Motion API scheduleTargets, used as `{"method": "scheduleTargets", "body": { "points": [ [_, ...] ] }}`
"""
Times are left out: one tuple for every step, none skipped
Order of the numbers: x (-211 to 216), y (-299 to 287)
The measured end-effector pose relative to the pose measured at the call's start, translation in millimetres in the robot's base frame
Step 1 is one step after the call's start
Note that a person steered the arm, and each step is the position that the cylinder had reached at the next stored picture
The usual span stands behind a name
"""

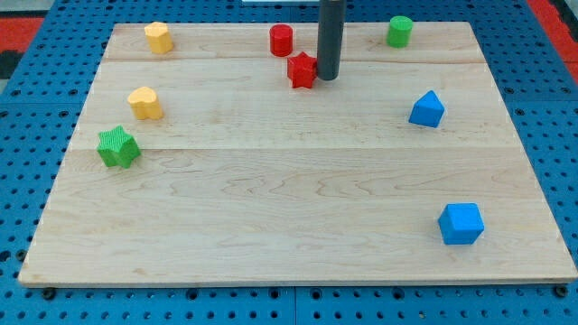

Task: Push the red circle towards the bottom left corner of the board

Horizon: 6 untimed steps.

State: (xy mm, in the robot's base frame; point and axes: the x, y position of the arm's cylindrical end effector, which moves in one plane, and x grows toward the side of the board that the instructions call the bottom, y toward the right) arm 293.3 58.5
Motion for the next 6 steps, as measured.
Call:
{"method": "scheduleTargets", "body": {
  "points": [
    [-35,17],
    [-43,3],
    [-17,-45],
    [9,-54],
    [35,-59],
    [67,-61]
  ]
}}
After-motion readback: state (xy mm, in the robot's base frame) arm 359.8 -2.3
